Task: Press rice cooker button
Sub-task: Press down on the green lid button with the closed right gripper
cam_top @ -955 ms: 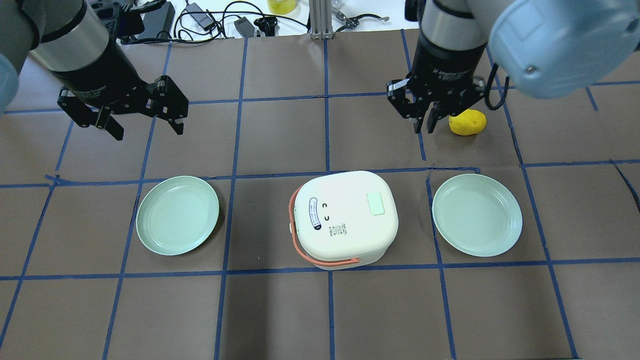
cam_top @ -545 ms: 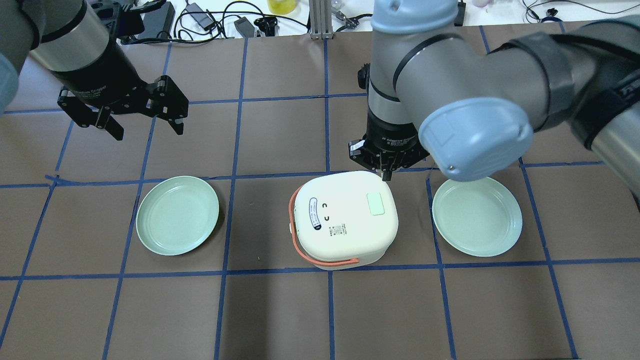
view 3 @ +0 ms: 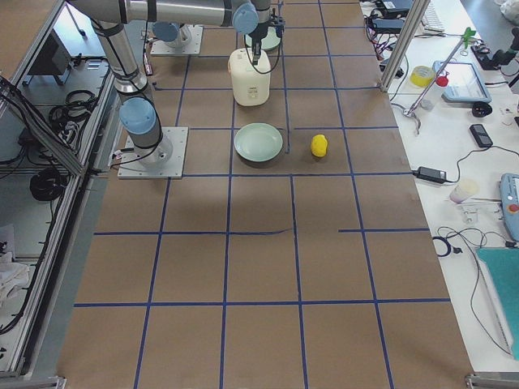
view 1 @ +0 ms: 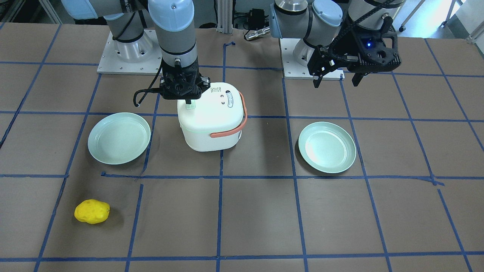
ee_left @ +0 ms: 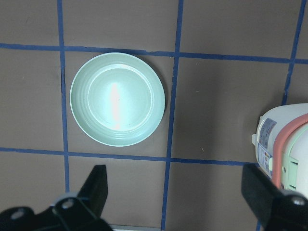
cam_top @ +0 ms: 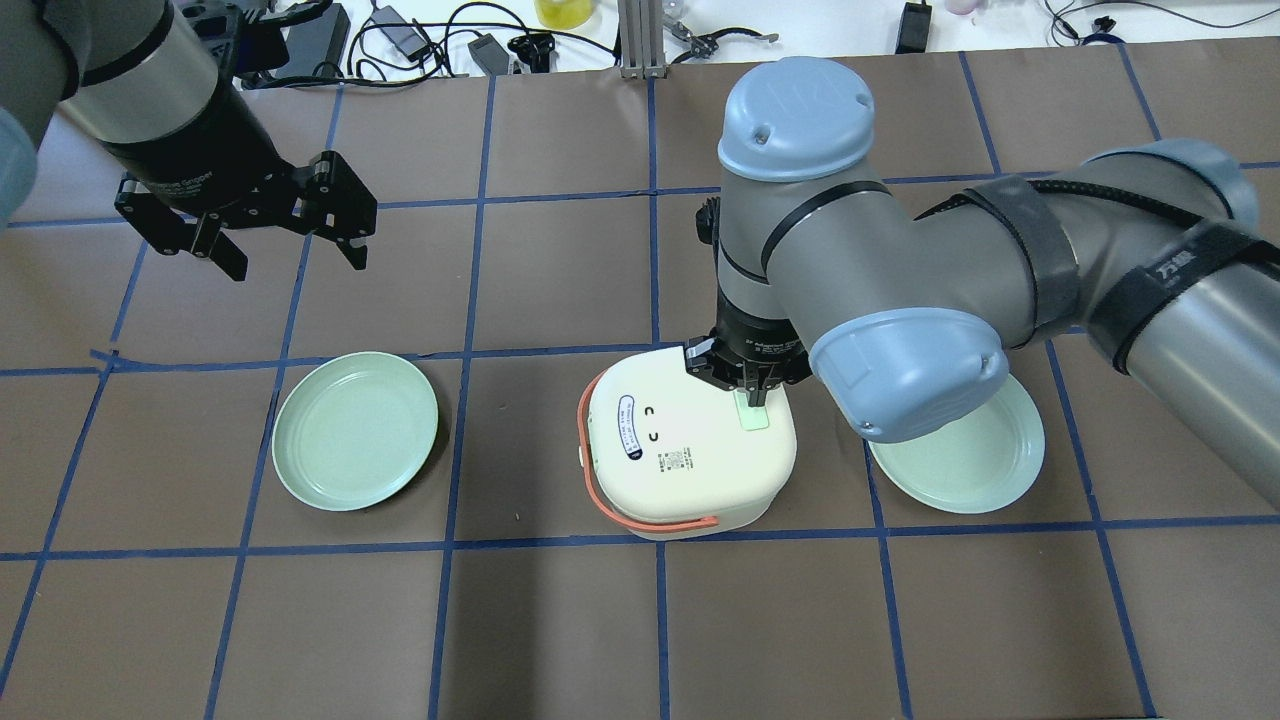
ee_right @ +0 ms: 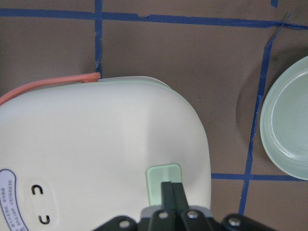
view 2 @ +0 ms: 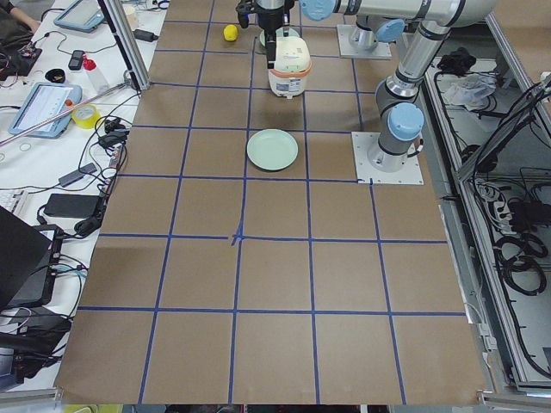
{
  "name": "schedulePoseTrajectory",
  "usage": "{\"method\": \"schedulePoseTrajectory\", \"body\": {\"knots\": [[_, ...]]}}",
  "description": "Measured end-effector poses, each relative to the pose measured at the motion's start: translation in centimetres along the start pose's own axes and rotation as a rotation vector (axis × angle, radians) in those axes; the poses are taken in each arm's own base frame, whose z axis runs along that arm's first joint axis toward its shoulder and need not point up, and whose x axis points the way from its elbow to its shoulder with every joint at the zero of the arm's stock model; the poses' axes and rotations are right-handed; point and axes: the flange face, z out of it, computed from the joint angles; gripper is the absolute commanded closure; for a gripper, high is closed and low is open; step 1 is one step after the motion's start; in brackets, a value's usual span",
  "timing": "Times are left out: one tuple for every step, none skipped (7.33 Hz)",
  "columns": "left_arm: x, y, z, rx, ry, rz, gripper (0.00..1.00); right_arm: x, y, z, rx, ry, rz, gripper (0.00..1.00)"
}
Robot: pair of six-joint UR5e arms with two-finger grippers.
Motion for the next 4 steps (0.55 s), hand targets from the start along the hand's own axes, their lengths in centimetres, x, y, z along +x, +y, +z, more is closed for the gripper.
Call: {"method": "schedulePoseTrajectory", "body": {"knots": [[0.0, 0.0, 0.0, 0.0, 0.0, 0.0, 0.0, -0.16, 0.05, 0.21, -0.003, 0.006, -0.012, 1.0], [0.0, 0.0, 0.0, 0.0, 0.0, 0.0, 0.0, -0.2, 0.01, 0.45, -0.007, 0.017, -0.031, 1.0], [0.0, 0.0, 0.0, 0.0, 0.0, 0.0, 0.0, -0.18, -0.14, 0.78, -0.012, 0.028, -0.043, 1.0], [0.0, 0.0, 0.0, 0.0, 0.0, 0.0, 0.0, -0.19, -0.27, 1.02, -0.015, 0.034, -0.048, 1.0]]}}
